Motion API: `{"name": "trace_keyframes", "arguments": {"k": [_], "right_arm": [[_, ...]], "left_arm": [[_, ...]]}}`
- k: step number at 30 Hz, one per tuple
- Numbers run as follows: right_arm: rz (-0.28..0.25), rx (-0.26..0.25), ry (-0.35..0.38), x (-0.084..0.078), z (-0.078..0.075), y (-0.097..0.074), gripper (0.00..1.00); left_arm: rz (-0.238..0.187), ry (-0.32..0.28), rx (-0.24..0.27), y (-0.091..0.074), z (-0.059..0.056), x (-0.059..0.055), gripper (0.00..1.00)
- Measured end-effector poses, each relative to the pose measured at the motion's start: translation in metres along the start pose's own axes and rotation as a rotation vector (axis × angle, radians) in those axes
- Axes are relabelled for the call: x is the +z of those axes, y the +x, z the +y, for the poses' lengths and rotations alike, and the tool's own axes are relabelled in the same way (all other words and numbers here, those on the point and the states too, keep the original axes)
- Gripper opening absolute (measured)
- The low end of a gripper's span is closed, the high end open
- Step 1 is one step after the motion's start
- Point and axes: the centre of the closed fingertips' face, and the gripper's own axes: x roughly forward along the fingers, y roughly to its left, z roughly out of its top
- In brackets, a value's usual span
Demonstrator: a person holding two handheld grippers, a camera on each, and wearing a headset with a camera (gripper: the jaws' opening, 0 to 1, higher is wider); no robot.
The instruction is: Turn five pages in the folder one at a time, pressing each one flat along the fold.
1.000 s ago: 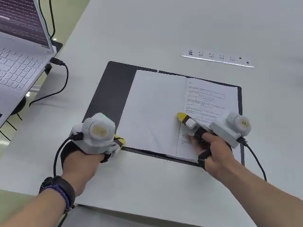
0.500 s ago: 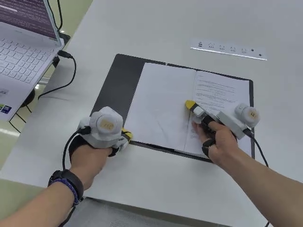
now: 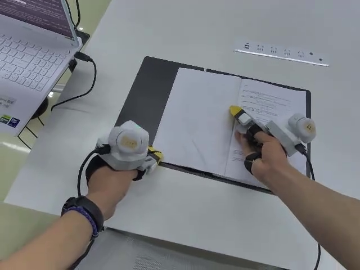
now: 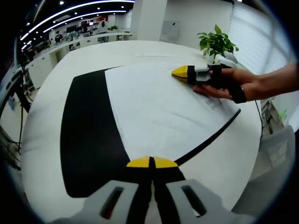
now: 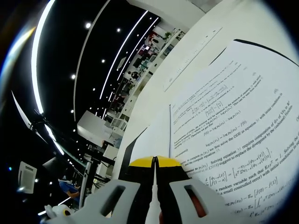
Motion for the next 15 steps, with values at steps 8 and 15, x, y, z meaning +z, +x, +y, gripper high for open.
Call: {"name": "trace_keyframes", "arguments": {"k": [8,15], "right_arm": [[-0.032,0.004,0.024,0.009,0.003,0.007,0.0],[-0.081,0.002,0.04,0.024,0.002,0.019,0.0]], "left_arm": [[-0.003,-0.015,-0.004,-0.001,-0.001,0.0,0.0],[-0.001,-0.006,0.004,0.0,-0.001,0.0,0.0]]}}
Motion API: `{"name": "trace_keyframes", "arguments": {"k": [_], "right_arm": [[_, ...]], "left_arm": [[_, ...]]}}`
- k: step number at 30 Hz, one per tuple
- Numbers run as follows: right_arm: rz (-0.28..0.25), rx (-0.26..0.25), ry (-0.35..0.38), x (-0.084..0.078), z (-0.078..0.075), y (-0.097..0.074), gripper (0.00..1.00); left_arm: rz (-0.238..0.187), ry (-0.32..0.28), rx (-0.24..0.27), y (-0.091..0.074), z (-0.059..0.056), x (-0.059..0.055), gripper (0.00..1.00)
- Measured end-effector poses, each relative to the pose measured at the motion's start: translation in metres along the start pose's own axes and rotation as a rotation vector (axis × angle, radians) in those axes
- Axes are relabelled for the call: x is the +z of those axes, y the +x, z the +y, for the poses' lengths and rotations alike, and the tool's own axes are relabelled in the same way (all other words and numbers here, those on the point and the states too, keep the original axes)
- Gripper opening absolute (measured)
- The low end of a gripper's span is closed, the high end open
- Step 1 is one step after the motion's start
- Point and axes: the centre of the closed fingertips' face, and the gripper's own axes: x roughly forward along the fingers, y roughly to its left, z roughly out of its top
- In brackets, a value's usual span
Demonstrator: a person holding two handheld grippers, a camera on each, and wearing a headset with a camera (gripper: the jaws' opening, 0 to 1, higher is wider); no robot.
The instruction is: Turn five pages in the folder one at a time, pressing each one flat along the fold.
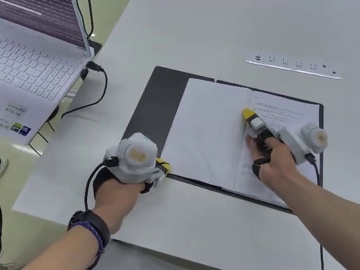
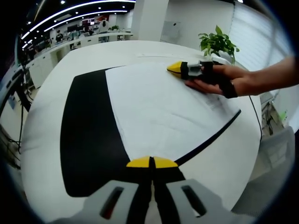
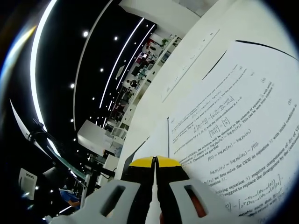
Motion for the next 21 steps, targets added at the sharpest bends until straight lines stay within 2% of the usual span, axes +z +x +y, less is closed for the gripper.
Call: {"name": "trace_keyframes", "arguments": {"k": [5,21], "right_arm": [[-0.034,-0.002,0.02,0.01,-0.001,0.009,0.0],[-0.094,-0.012,0.054,0.036,-0.007,0.033,0.0]], "left_arm": [[0.002,-0.027,-0.001,-0.001,0.0,0.0,0.0],[0.006,-0.029,-0.006,0.001,0.001,0.0,0.0]]}}
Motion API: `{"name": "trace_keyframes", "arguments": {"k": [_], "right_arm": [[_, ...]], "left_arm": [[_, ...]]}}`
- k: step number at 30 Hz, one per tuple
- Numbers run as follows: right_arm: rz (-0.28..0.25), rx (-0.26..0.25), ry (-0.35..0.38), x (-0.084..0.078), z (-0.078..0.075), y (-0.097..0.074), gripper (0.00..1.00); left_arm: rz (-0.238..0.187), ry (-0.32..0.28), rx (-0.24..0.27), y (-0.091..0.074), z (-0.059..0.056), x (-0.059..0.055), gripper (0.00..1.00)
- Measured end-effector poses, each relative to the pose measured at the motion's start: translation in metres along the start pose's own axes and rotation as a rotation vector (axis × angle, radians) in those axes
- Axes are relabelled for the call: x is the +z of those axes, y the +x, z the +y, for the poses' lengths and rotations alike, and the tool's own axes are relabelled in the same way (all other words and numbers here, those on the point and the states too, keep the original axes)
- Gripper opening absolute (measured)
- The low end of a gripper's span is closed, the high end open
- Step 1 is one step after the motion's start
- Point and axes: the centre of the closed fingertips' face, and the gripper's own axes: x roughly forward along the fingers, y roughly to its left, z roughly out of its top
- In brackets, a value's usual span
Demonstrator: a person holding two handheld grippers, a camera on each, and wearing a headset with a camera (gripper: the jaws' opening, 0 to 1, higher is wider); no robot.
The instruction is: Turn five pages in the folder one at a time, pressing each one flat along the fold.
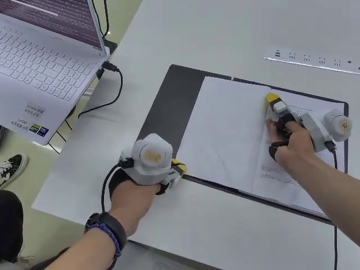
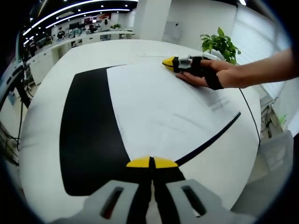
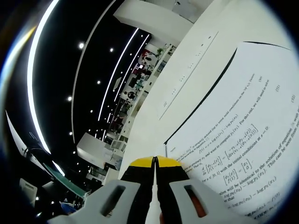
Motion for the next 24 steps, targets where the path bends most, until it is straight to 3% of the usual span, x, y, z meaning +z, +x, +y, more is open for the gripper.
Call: {"name": "trace_keyframes", "arguments": {"k": [5,12,19,21,22,24], "right_arm": [[-0.004,-0.004,0.001,0.008,-0.009,0.016,0.0],[0.036,-0.01,-0.037,0.014,-0.022,0.042,0.0],[0.068,0.012,-0.081,0.007,-0.027,0.039,0.0],[0.09,0.03,-0.089,0.003,-0.027,0.033,0.0],[0.126,0.052,-0.136,-0.004,-0.026,0.029,0.0],[0.157,0.074,-0.157,-0.011,-0.024,0.021,0.0]], "left_arm": [[-0.002,-0.005,0.0,0.0,0.0,0.0,0.0],[-0.001,-0.007,0.001,0.0,0.0,0.0,0.0],[-0.002,-0.003,0.004,0.0,0.0,0.0,0.0],[-0.002,-0.001,0.004,0.0,0.0,0.0,0.0],[-0.002,0.0,0.003,0.0,0.0,0.0,0.0],[-0.001,0.026,-0.001,0.0,0.0,0.0,0.0]]}}
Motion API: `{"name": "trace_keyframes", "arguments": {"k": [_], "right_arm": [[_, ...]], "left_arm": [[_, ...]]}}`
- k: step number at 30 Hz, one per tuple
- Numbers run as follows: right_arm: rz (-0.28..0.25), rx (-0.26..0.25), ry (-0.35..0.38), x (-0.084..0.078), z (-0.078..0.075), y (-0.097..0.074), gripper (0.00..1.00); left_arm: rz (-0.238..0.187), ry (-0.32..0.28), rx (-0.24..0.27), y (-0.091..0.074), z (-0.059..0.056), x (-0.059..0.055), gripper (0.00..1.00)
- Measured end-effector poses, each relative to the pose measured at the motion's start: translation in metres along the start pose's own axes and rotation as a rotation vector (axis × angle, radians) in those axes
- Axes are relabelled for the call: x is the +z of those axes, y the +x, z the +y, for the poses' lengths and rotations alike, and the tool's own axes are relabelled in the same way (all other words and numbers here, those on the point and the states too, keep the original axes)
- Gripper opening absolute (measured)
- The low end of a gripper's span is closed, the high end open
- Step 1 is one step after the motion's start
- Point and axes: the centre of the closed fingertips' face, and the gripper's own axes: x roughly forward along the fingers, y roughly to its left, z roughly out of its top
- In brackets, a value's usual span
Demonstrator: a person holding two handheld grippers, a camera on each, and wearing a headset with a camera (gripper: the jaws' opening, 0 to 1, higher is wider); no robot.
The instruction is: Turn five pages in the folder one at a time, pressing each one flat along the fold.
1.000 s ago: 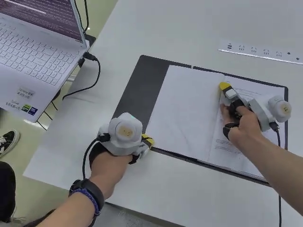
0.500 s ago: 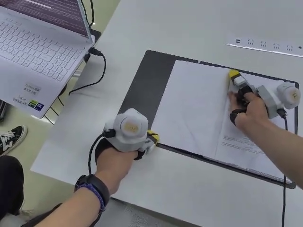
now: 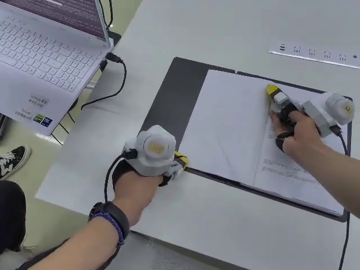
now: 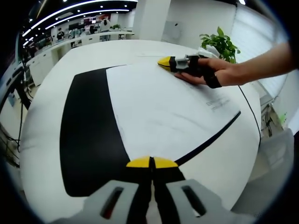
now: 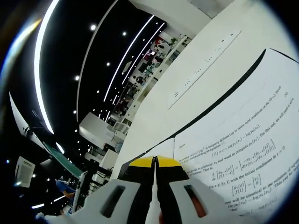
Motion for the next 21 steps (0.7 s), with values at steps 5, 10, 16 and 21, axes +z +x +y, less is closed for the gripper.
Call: {"name": "trace_keyframes", "arguments": {"k": [5,10,16,21], "right_arm": [[0.036,0.032,-0.021,-0.011,0.0,-0.014,0.0],[0.044,0.058,-0.006,-0.034,0.035,-0.048,0.0],[0.082,0.085,-0.018,-0.052,0.049,-0.071,0.0],[0.09,0.093,-0.015,-0.062,0.053,-0.084,0.0]], "left_arm": [[0.003,0.014,-0.006,0.0,0.0,0.0,0.0],[0.001,0.031,-0.007,0.0,-0.001,0.0,0.0],[0.007,0.055,-0.012,0.0,-0.001,0.0,0.0],[0.0,0.051,-0.009,0.0,-0.001,0.0,0.0]]}}
